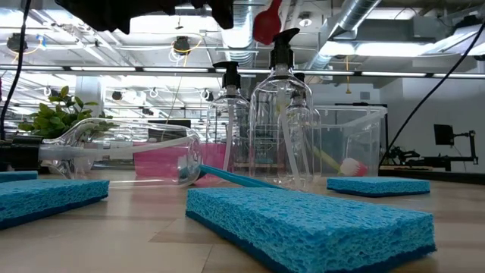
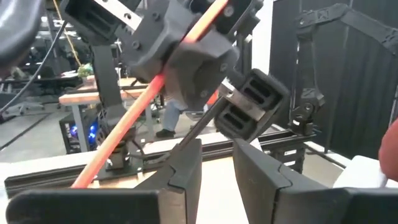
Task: Pick & Place Kitchen Sink Supplies
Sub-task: Put the orange kitchen brush into the white bin
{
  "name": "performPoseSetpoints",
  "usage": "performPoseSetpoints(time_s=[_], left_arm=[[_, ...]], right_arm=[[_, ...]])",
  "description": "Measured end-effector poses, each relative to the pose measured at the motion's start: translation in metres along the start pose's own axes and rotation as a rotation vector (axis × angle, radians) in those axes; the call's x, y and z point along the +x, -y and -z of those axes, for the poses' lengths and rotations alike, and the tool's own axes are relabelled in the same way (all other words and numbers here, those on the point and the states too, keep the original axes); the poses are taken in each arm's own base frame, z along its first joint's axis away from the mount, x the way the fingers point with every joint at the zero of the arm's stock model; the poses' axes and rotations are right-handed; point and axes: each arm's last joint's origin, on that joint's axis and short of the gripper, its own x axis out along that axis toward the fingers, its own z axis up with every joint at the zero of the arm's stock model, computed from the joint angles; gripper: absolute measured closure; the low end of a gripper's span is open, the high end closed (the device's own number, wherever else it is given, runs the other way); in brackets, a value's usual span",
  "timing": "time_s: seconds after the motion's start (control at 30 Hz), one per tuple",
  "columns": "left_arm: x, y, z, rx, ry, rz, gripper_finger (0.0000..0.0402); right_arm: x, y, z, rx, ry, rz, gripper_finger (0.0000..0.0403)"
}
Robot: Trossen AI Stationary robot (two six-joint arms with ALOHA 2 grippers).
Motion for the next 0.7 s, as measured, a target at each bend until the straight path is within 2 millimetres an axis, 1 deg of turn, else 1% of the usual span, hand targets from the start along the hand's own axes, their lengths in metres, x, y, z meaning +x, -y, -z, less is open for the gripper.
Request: performPoseSetpoints(time_s=[0.2,0.3,0.43,0.5,0.57,0.7], left_arm=[[-0.003,0.000,-0.007,-0.001,-0.004,-0.002,0.0309],[-0.004,0.000,-0.007,-0.004,-0.005,-0.002,0.0309],[-0.004,0.000,-0.006,-0.006,-0.023,-0.001,0.0309],[-0.004,0.000,-0.006,-0.006,-0.024,-0.002,0.0309],[-0.004,0.000,-0.006,-0.006,-0.023,-0.002,0.0309],[-0.004,0.000,-0.006,-0.006,-0.024,-0.002,0.0309]], right_arm=[[0.004,0.006,0.003,-0.034,-0.040,0.062,0.0403],[0.007,0.017,0.002,-0.081,-0.057,0.170,0.0403],[0.014,0.045,0.003,-0.158,-0.151,0.409,0.0403],[0.018,0.062,0.008,-0.193,-0.207,0.515,0.0402],[0.024,0.079,0.016,-0.220,-0.282,0.608,0.0402],[0.039,0.110,0.045,-0.248,-0.464,0.751,0.0401]])
